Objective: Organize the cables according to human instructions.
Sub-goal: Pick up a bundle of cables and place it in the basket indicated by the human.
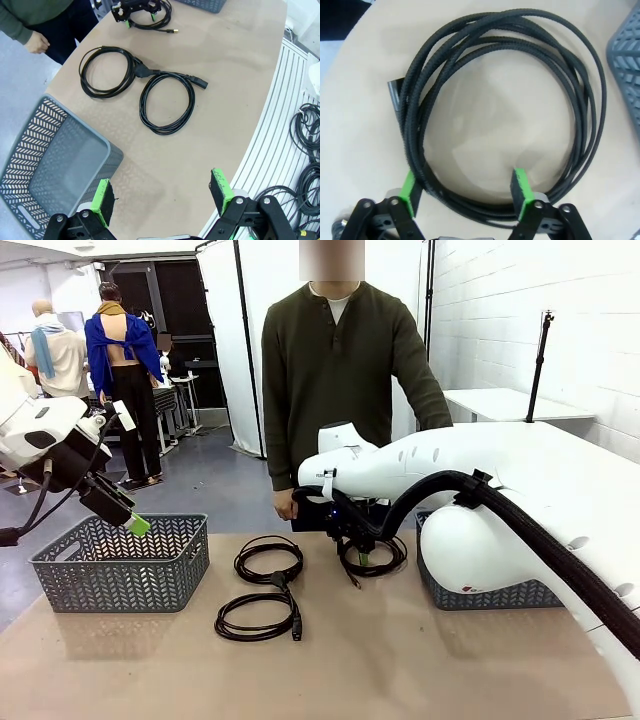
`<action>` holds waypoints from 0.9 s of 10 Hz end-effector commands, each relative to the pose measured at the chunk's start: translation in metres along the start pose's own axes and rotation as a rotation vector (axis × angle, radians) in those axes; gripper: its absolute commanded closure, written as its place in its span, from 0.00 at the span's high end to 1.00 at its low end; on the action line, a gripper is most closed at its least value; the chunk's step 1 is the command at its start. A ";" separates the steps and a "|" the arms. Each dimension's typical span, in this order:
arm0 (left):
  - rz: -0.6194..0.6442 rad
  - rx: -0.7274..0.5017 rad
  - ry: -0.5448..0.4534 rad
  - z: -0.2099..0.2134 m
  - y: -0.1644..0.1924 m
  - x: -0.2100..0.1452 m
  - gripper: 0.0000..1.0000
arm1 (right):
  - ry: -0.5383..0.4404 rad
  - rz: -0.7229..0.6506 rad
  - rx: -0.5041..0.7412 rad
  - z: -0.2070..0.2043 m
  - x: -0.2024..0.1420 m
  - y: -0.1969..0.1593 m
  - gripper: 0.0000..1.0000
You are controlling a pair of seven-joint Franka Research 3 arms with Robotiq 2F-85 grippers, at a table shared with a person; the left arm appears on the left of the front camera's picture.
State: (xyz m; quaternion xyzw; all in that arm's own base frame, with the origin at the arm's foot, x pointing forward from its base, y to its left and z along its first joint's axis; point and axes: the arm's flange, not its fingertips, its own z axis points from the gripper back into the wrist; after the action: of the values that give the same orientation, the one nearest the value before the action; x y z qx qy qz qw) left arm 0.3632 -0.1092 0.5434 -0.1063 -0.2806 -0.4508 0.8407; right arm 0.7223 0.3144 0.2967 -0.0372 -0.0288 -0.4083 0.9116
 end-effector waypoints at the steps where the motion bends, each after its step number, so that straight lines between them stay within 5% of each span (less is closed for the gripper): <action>1: -0.001 -0.008 -0.005 0.000 0.002 -0.001 1.00 | 0.026 0.034 -0.011 0.003 0.005 0.018 0.45; 3: -0.001 -0.008 -0.005 0.000 0.002 -0.001 1.00 | 0.041 0.050 0.000 0.005 0.005 0.017 0.08; 4: -0.001 -0.008 -0.005 0.000 0.002 -0.001 1.00 | 0.049 0.057 0.002 0.004 0.005 0.017 0.00; 9: -0.001 -0.008 -0.005 0.000 0.002 -0.001 1.00 | 0.060 0.096 0.037 0.010 0.004 0.015 0.00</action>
State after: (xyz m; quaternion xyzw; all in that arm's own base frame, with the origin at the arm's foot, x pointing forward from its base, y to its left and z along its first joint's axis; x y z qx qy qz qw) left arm 0.3632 -0.1092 0.5434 -0.1063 -0.2806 -0.4508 0.8407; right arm 0.7236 0.3177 0.3043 -0.0189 -0.0160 -0.3725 0.9277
